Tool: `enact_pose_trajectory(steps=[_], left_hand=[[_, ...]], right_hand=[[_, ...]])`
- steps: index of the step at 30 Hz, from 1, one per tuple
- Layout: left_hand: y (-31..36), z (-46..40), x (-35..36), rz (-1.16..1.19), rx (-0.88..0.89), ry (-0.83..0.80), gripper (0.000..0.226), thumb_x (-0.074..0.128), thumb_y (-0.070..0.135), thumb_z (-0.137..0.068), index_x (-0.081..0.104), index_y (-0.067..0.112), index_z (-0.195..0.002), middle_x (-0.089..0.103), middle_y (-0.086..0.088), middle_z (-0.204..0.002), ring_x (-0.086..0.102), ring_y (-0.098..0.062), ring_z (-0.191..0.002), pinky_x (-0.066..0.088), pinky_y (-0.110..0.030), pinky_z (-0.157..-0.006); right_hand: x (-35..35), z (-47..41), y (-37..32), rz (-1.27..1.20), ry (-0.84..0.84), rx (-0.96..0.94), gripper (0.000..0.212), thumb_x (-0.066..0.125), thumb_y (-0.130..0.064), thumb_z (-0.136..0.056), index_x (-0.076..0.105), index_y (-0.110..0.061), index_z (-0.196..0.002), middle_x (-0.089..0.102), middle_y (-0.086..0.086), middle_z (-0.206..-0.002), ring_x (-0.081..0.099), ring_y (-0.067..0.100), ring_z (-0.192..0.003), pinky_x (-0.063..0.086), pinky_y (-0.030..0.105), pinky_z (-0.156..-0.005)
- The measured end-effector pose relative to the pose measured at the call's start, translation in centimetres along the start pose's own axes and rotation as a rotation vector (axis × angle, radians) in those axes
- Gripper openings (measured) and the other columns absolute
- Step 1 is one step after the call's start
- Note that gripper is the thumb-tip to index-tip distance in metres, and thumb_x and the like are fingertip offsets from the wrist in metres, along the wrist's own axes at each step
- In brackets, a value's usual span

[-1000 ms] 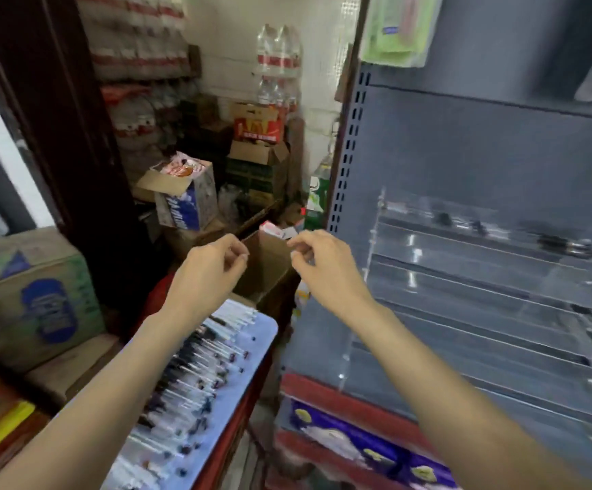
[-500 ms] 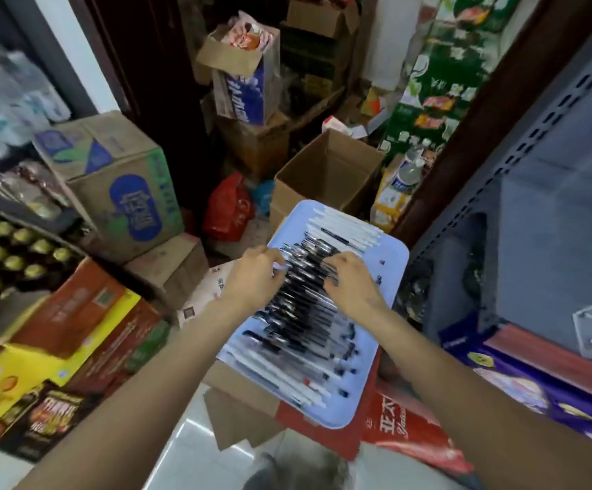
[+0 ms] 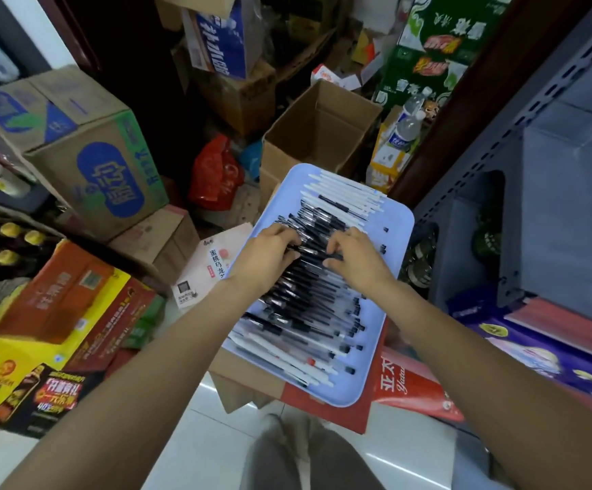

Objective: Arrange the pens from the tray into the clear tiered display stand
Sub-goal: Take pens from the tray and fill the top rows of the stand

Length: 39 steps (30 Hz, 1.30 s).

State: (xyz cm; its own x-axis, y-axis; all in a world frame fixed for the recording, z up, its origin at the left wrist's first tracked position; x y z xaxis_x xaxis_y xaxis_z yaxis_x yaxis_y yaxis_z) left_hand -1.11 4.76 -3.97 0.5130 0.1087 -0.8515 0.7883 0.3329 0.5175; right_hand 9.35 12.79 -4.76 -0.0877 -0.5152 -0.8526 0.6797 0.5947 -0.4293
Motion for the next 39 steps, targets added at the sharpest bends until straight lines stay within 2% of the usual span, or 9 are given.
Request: enact_pose_trajectory(steps=[9, 14, 17, 21, 25, 28, 32, 36, 39], left_hand=[[-0.8, -1.0, 0.4, 0.078, -0.046, -0.009, 0.018, 0.065, 0.013, -0.086, 0.063, 0.007, -0.103, 0.045, -0.008, -0.118, 0.051, -0.023, -0.104, 0.031, -0.017, -0.089], [-1.2, -1.4, 0.6, 0.088, -0.059, -0.075, 0.014, 0.065, 0.012, -0.086, 0.064, 0.007, -0.099, 0.036, 0.000, -0.104, 0.049, -0.024, -0.103, 0.039, -0.028, -0.094], [-0.6, -1.3, -0.5, 0.133, -0.038, -0.041, 0.012, 0.062, 0.013, -0.089, 0.063, 0.007, -0.100, 0.042, 0.001, -0.101, 0.050, -0.021, -0.099, 0.037, -0.021, -0.086], [0.2, -0.1, -3.8, 0.752, -0.187, 0.112, 0.017, 0.063, 0.016, -0.088, 0.056, 0.013, -0.104, 0.066, -0.008, -0.087, 0.064, -0.020, -0.082, 0.047, -0.025, -0.076], [3.2, 0.1, -4.0, 1.179, -0.303, 0.069, 0.018, 0.061, 0.015, -0.089, 0.055, 0.010, -0.104, 0.065, -0.004, -0.079, 0.065, -0.005, -0.068, 0.051, -0.019, -0.077], [6.6, -0.6, -5.4, 1.156, -0.244, 0.083, 0.013, 0.056, 0.018, -0.093, 0.059, 0.006, -0.093, 0.057, -0.006, -0.078, 0.059, -0.008, -0.069, 0.044, -0.018, -0.067], [11.2, -1.3, -9.5, 1.020, -0.082, 0.235, 0.017, 0.045, 0.017, -0.098, 0.051, 0.004, -0.090, 0.060, -0.010, -0.078, 0.062, -0.020, -0.075, 0.048, -0.023, -0.061], [19.0, -1.9, -12.9, 0.678, 0.180, 0.283, 0.025, 0.038, 0.022, -0.100, 0.055, 0.003, -0.105, 0.055, 0.001, -0.066, 0.054, -0.015, -0.059, 0.045, -0.034, -0.064], [25.7, -2.1, -13.5, 0.469, 0.324, 0.253, 0.026, 0.044, 0.026, -0.098, 0.056, 0.011, -0.116, 0.061, 0.001, -0.093, 0.056, -0.015, -0.082, 0.038, -0.025, -0.069]], right_hand=[[0.3, 0.2, -0.7, 0.154, -0.085, -0.100, 0.017, 0.057, -0.016, -0.092, 0.053, -0.002, -0.102, 0.042, 0.010, -0.105, 0.046, 0.029, -0.097, 0.044, 0.041, -0.087], [0.5, 0.3, -1.0, 0.226, -0.106, -0.084, 0.019, 0.051, -0.018, -0.095, 0.055, 0.001, -0.097, 0.043, 0.014, -0.111, 0.047, 0.031, -0.100, 0.045, 0.044, -0.089], [-0.3, 0.9, -1.2, 0.184, -0.093, -0.085, 0.017, 0.048, -0.017, -0.096, 0.049, -0.003, -0.087, 0.044, 0.013, -0.105, 0.046, 0.033, -0.097, 0.044, 0.047, -0.086], [-3.5, 2.2, -1.9, -0.108, -0.006, -0.055, 0.018, 0.048, -0.018, -0.098, 0.052, -0.002, -0.103, 0.059, 0.021, -0.097, 0.055, 0.036, -0.089, 0.045, 0.051, -0.082], [-7.2, 3.6, -3.5, -0.371, 0.108, -0.018, 0.011, 0.054, -0.017, -0.095, 0.052, -0.006, -0.092, 0.061, 0.009, -0.079, 0.063, 0.030, -0.084, 0.047, 0.033, -0.070], [-10.2, 5.0, -4.2, -0.402, 0.208, -0.012, 0.021, 0.058, -0.017, -0.092, 0.050, -0.012, -0.073, 0.054, 0.004, -0.066, 0.062, 0.023, -0.074, 0.041, 0.025, -0.062], [-16.4, 8.7, -3.3, -0.316, 0.431, -0.049, 0.016, 0.062, -0.019, -0.090, 0.064, -0.003, -0.088, 0.048, -0.005, -0.069, 0.046, 0.009, -0.065, 0.031, 0.021, -0.063], [-22.1, 12.2, 0.9, -0.595, 0.581, 0.006, 0.011, 0.062, -0.014, -0.089, 0.059, -0.011, -0.079, 0.056, -0.004, -0.064, 0.058, 0.014, -0.064, 0.049, 0.032, -0.072], [-25.9, 15.2, 4.0, -0.929, 0.665, -0.040, 0.023, 0.058, 0.004, -0.087, 0.055, -0.011, -0.071, 0.062, -0.001, -0.057, 0.066, 0.011, -0.056, 0.058, 0.025, -0.066]])
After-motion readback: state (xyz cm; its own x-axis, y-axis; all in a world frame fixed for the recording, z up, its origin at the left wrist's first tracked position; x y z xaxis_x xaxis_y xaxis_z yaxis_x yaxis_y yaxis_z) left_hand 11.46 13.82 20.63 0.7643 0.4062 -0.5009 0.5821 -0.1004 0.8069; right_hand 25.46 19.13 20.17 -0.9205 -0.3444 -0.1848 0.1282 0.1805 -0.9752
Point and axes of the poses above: each hand's wrist, its own z-axis away from the middle knuckle, its own x-axis out of the palm, y = z × x, the point moved 9 cm from there along -z, towards the middle knuckle
